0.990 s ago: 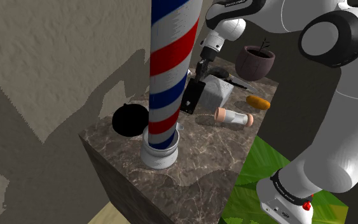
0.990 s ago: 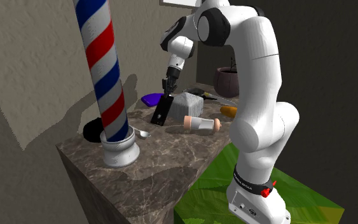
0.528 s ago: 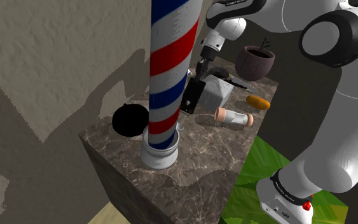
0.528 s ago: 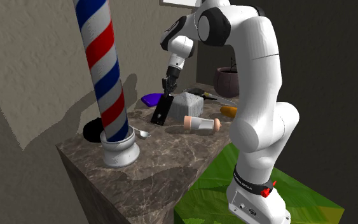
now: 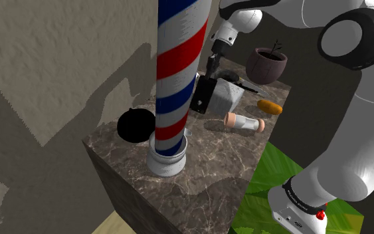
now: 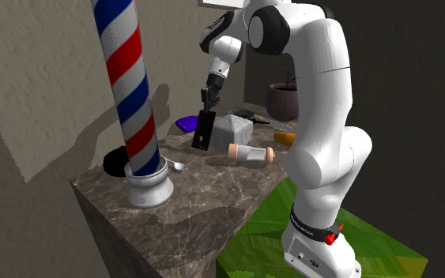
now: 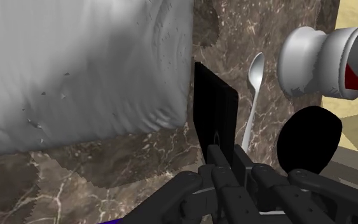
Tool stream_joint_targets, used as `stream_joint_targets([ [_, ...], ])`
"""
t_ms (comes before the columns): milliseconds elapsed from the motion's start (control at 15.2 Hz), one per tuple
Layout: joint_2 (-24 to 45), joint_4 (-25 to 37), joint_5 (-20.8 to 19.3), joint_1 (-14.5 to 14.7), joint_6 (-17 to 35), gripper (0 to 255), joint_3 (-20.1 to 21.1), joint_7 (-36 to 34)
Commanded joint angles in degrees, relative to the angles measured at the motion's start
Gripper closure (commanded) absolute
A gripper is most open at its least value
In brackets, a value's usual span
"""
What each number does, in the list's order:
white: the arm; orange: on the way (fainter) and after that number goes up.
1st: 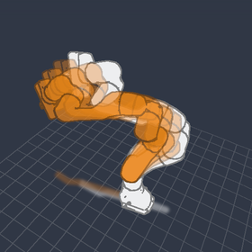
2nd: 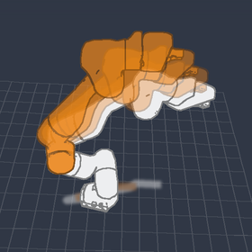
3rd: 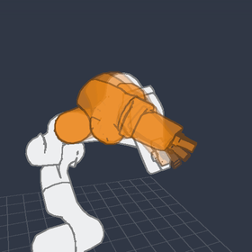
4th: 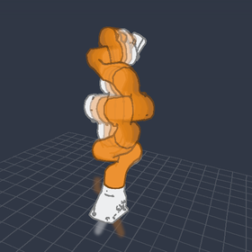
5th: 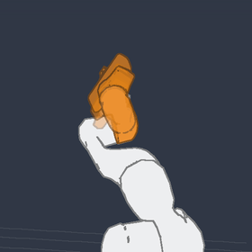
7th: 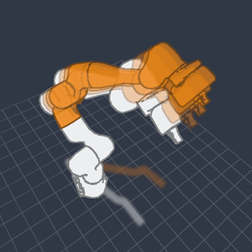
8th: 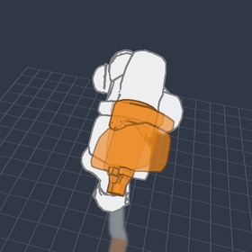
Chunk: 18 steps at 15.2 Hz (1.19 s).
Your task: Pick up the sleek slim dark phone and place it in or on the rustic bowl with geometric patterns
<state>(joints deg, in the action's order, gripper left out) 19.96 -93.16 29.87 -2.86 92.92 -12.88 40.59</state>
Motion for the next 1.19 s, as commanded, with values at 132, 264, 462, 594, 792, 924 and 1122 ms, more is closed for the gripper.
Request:
stream_joint_targets([
  [132, -0.58, 2.2, -0.24, -0.16, -2.52, 255, -0.08, -1.19],
  [264, -0.87, 3.3, -0.33, -0.25, -3.76, 255, -0.11, -1.76],
  [462, -1.2, 5.06, -0.42, -0.39, -5.65, 255, -0.15, -2.63],
  [594, -1.37, 6.31, -0.45, -0.5, -6.95, 255, -0.18, -3.21],
  [792, -1.51, 8.34, -0.45, -0.69, -8.93, 255, -0.2, -4.09],
  [924, -1.54, 9.79, -0.41, -0.83, -10.28, 255, -0.22, -4.68],
  [1122, -1.47, 12.11, -0.31, -1.07, -12.35, 255, -0.23, -5.58],
])
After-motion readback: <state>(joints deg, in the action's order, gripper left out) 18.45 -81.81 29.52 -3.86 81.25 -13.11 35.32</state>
